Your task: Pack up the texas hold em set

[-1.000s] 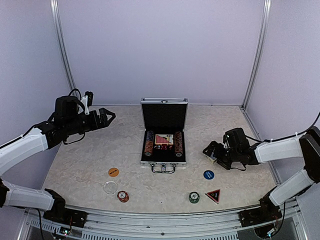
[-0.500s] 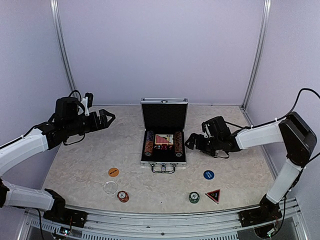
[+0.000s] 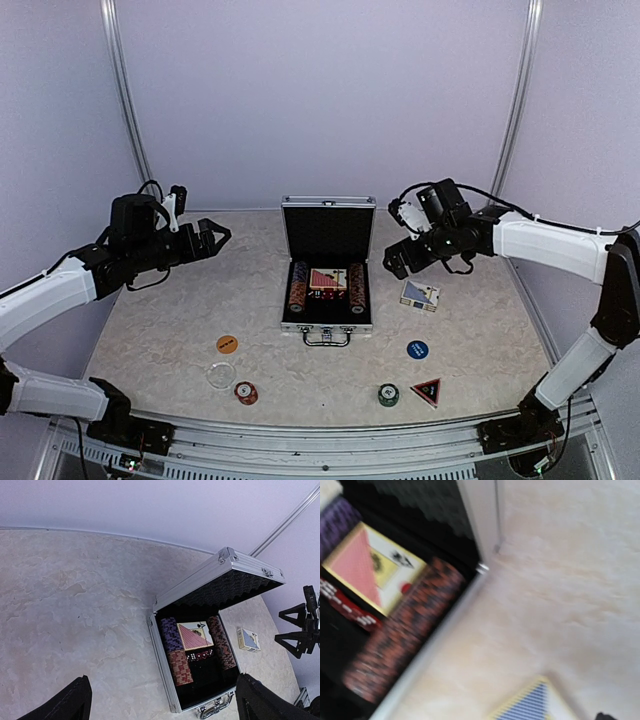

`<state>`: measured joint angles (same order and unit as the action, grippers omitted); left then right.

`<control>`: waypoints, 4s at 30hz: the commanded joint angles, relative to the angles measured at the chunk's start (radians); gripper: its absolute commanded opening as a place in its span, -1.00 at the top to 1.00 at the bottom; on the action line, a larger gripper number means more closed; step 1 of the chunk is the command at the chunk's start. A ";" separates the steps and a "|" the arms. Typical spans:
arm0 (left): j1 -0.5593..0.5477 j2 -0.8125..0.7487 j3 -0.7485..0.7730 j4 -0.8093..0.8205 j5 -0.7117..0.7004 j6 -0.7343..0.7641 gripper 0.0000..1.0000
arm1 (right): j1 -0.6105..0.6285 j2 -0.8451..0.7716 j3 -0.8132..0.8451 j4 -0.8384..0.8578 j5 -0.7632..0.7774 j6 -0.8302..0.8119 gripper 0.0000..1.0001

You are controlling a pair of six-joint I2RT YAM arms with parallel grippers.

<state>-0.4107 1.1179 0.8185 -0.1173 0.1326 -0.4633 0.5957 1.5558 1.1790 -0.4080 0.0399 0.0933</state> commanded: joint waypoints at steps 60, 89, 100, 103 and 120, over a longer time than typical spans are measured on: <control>0.011 0.004 -0.039 0.038 0.014 0.004 -0.98 | -0.187 0.437 0.215 -0.276 -0.085 -0.635 -0.89; 0.012 0.002 -0.036 0.031 0.021 0.009 -0.98 | -0.206 0.497 0.237 -0.298 -0.211 -0.641 -0.11; 0.015 0.003 -0.036 0.034 0.025 0.006 -0.98 | -0.204 0.406 0.275 -0.307 -0.218 -0.620 0.22; 0.015 0.006 -0.037 0.035 0.025 0.005 -0.98 | -0.197 0.365 0.285 -0.314 -0.208 -0.615 0.25; 0.019 0.003 -0.002 -0.009 -0.005 0.024 -0.98 | -0.075 0.218 0.302 -0.352 -0.126 -0.607 0.25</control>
<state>-0.4042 1.1217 0.7872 -0.0986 0.1493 -0.4625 0.4839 1.8248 1.4616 -0.7357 -0.1001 -0.5205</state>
